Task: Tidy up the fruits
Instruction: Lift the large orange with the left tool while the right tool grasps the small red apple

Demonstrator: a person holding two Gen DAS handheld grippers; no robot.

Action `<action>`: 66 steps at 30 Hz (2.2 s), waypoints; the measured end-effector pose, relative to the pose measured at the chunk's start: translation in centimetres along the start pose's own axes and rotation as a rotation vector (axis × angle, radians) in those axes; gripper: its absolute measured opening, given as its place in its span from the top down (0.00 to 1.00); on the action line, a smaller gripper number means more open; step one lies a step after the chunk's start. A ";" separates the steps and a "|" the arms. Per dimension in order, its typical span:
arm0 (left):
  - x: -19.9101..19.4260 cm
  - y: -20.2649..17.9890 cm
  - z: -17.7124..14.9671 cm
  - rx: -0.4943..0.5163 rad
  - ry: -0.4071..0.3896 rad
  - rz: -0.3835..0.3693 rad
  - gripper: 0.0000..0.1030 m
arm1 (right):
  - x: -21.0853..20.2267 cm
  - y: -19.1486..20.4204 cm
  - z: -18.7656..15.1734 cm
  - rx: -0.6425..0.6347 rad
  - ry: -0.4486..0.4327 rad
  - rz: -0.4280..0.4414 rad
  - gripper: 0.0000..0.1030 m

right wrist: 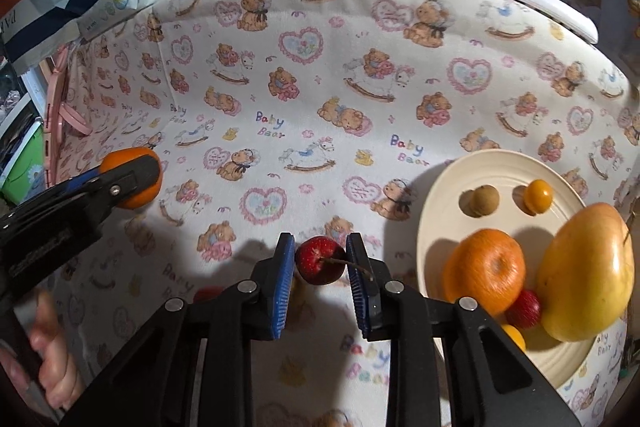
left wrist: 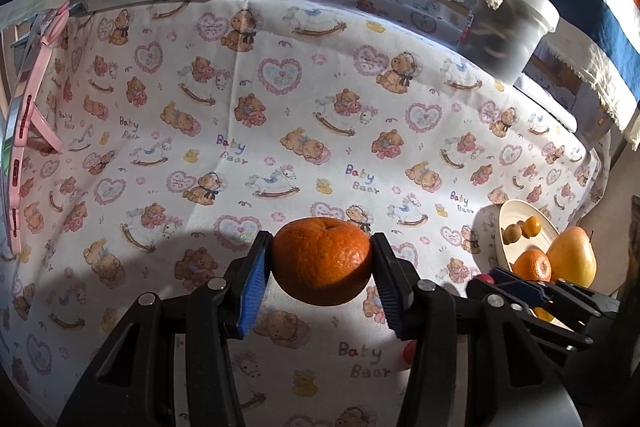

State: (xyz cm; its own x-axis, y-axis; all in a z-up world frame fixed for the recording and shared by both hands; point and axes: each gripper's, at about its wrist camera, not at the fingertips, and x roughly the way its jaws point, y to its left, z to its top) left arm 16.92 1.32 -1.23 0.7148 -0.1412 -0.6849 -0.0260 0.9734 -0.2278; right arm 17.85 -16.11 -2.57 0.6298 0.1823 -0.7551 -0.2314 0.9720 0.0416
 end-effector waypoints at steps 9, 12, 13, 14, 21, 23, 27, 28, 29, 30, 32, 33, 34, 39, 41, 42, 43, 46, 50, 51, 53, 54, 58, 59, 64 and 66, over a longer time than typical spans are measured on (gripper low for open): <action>0.1 0.2 0.1 0.002 0.003 0.002 0.53 | 0.7 0.0 -0.6 0.007 0.011 -0.024 0.73; 0.2 0.2 0.1 0.004 0.006 0.001 0.53 | 1.1 -0.2 -0.4 0.028 0.017 -0.041 0.73; 0.1 0.2 0.1 0.005 0.005 0.000 0.53 | 1.4 -0.2 -0.2 0.032 0.020 -0.043 0.73; 0.1 0.2 0.1 0.006 0.005 -0.001 0.53 | 1.7 -0.4 -0.1 0.038 0.025 -0.045 0.73; 0.2 0.0 0.1 0.015 0.007 -0.005 0.53 | 2.7 -0.3 0.3 0.041 0.034 -0.061 0.73; 0.2 0.1 0.1 0.009 0.011 -0.008 0.53 | 2.8 -0.2 0.3 0.038 0.038 -0.065 0.73; 0.2 0.2 0.1 0.006 0.013 -0.011 0.53 | 3.1 0.0 0.2 0.028 0.041 -0.071 0.73; 0.2 0.1 0.1 0.008 0.013 -0.009 0.53 | 3.1 0.0 0.2 0.031 0.042 -0.072 0.73; 0.2 0.1 0.1 0.010 0.013 -0.008 0.53 | 3.1 -0.1 0.2 0.035 0.044 -0.070 0.73; 0.2 0.1 0.1 0.012 0.014 -0.009 0.53 | 3.1 -0.2 0.2 0.038 0.044 -0.064 0.73; 0.3 0.1 0.1 0.013 0.017 -0.010 0.53 | 3.0 -0.3 0.1 0.039 0.042 -0.065 0.73; 0.3 0.1 0.1 0.015 0.018 -0.009 0.53 | 3.0 -0.3 0.1 0.038 0.042 -0.068 0.73; 0.3 0.0 0.1 0.016 0.018 -0.009 0.53 | 2.9 -0.4 0.1 0.038 0.042 -0.066 0.73; 0.2 -0.3 0.0 0.032 0.011 -0.010 0.53 | 2.2 -0.6 -0.5 0.015 0.034 -0.053 0.73; 0.4 -0.4 0.0 0.037 0.013 -0.009 0.53 | 1.7 -0.7 -0.8 0.015 0.026 -0.042 0.73; 0.5 -0.4 0.0 0.038 0.016 -0.012 0.53 | 1.3 -0.9 -0.9 0.016 0.022 -0.035 0.73; 0.5 -0.4 -0.1 0.040 0.019 -0.013 0.53 | 1.0 -1.1 -1.0 0.018 0.017 -0.031 0.73; 0.5 -0.6 -0.1 0.051 0.014 -0.012 0.53 | 0.0 -1.4 -1.5 0.022 0.002 -0.023 0.73; 0.4 -0.7 -0.1 0.054 0.011 -0.034 0.53 | -1.3 -2.1 -2.4 0.021 -0.012 -0.016 0.73; 0.4 -0.7 -0.1 0.055 0.009 -0.039 0.53 | -1.7 -2.3 -2.7 0.022 -0.019 -0.014 0.73; 0.2 -0.7 -0.1 0.057 -0.001 -0.047 0.53 | -2.5 -2.9 -3.1 0.028 -0.044 -0.007 0.73; 0.1 -0.8 -0.1 0.061 -0.008 -0.050 0.53 | -3.0 -3.3 -3.2 0.034 -0.058 0.011 0.73; -0.4 -1.5 -0.2 0.093 -0.033 -0.057 0.53 | -5.0 -5.4 -4.0 0.073 -0.132 0.029 0.73; -0.5 -1.7 -0.2 0.101 -0.039 -0.058 0.53 | -5.5 -5.9 -4.1 0.084 -0.149 0.033 0.73; -1.3 -2.8 -0.5 0.144 -0.074 -0.080 0.53 | -7.2 -8.8 -4.5 0.140 -0.253 -0.026 0.73; -1.6 -3.3 -0.5 0.163 -0.082 -0.094 0.53 | -7.3 -10.2 -4.5 0.182 -0.257 -0.030 0.73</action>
State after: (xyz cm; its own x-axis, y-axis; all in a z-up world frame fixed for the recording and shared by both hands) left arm 15.47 -1.80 0.28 0.7638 -0.2236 -0.6055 0.1517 0.9740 -0.1683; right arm 12.28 -28.04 -0.46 0.8062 0.1624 -0.5689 -0.0882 0.9838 0.1558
